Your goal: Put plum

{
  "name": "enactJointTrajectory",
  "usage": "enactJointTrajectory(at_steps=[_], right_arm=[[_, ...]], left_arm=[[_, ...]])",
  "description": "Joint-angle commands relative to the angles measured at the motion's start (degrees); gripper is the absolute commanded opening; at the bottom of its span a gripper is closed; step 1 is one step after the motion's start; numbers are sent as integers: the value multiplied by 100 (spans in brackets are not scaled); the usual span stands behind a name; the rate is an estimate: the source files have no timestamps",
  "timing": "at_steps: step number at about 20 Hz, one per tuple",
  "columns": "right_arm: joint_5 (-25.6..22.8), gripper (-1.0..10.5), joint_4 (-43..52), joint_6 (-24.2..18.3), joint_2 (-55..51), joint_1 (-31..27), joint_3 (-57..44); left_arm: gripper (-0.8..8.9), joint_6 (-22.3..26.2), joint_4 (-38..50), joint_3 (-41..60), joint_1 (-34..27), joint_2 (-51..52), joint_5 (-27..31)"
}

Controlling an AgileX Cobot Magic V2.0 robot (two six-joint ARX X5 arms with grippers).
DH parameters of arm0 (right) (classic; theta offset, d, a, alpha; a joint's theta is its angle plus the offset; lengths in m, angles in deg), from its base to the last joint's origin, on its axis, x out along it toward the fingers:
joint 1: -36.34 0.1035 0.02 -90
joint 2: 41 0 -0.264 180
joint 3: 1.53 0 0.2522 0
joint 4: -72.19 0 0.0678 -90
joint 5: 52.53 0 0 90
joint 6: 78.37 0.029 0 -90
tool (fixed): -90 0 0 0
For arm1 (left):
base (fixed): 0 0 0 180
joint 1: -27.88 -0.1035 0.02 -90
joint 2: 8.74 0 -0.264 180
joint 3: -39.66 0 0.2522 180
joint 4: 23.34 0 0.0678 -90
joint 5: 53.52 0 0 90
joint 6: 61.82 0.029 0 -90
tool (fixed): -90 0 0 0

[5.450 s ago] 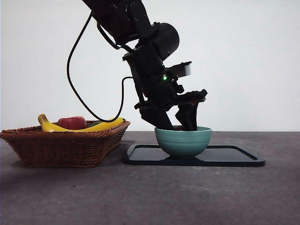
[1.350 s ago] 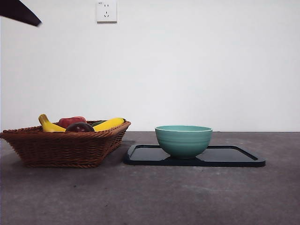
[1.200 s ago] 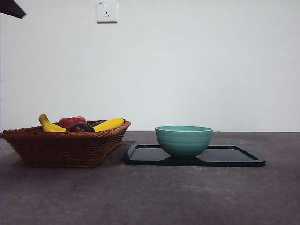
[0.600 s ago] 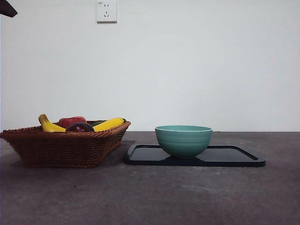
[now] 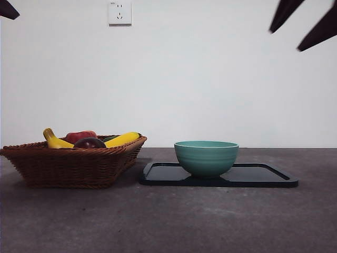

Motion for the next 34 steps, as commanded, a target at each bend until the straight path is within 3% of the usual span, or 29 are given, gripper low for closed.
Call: enactJointTrajectory(at_steps=[1, 9, 17, 23, 26, 28, 34], right_arm=[[-175, 276, 72, -240, 907, -20, 599], [-448, 276, 61, -697, 3279, -247, 2140], [-433, 276, 728, -697, 4607, -234, 2291], [-431, 254, 892, -699, 5115, -229, 2291], [-431, 66, 997, -789, 5145, -229, 2291], [-431, 11, 1078, -787, 5145, -229, 2291], [-610, 11, 1095, -789, 4826, -238, 2295]], left_arm=[[406, -11, 42, -57, 24, -26, -17], [406, -9, 42, -57, 24, -26, -17], [406, -9, 42, -57, 24, -26, -15], [406, -9, 44, -57, 24, -26, -15], [406, -9, 46, -57, 24, -26, -15], [406, -9, 44, -57, 24, -26, -15], [406, -9, 42, -57, 24, -26, -15]])
